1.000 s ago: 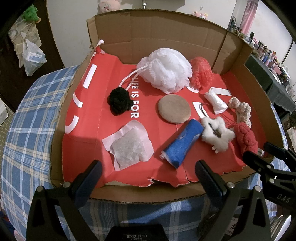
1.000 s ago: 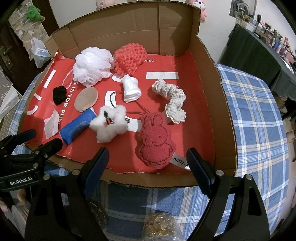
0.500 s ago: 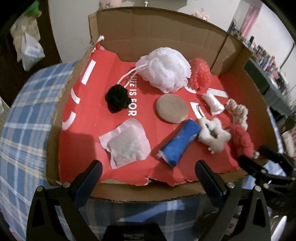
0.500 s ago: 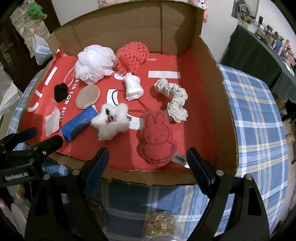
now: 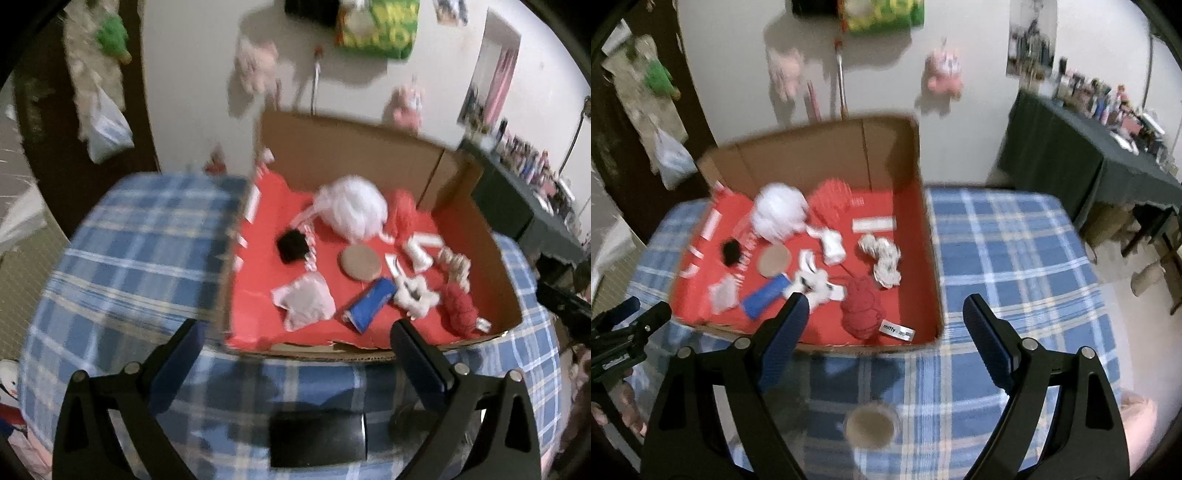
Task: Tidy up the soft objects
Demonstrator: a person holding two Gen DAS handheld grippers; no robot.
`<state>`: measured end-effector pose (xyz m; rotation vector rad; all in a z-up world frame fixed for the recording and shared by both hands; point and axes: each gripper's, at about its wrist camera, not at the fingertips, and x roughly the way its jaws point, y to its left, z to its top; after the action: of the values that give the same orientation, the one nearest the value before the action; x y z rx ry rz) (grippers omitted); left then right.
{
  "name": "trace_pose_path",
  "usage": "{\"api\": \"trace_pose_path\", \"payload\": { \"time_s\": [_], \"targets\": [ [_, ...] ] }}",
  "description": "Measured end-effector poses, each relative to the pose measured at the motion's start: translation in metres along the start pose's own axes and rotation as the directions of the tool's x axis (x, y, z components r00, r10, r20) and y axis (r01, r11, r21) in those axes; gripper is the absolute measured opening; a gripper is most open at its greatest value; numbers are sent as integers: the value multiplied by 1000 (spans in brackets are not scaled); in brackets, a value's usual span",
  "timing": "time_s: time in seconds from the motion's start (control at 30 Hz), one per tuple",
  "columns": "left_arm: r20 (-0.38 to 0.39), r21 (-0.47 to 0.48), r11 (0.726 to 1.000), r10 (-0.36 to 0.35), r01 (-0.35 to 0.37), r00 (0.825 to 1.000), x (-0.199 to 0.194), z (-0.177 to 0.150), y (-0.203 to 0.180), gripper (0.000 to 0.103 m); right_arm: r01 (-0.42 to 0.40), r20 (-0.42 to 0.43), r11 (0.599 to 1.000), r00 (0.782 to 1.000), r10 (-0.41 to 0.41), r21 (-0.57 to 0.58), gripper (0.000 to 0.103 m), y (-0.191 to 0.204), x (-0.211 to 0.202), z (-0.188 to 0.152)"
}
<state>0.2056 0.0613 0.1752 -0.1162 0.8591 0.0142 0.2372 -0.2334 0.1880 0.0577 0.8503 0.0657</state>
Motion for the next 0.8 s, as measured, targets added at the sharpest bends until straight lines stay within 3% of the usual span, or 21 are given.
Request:
{"api": "trace_pose_path", "payload": {
  "time_s": [0.13, 0.27, 0.37, 0.53, 0.8],
  "targets": [
    [113, 27, 999, -35, 32, 993, -48, -24, -1, 103, -56, 129, 998, 990, 61, -39, 100, 4, -60, -32],
    [221, 68, 996, -74, 60, 972, -90, -64, -10, 103, -42, 221, 994, 973, 63, -99, 100, 18, -97, -74],
    [254, 88, 992, -107, 87, 961, -104, -90, -16, 103, -49, 257, 991, 963, 79, -124, 101, 26, -108, -108],
    [209, 85, 991, -118, 102, 971, -88, -129, -23, 103, -15, 259, 994, 965, 43, -109, 101, 26, -86, -154],
    [62, 85, 992, -103, 97, 993, -22, -163, -29, 103, -26, 98, 998, 995, 31, -59, 101, 15, -8, -187]
  ]
}}
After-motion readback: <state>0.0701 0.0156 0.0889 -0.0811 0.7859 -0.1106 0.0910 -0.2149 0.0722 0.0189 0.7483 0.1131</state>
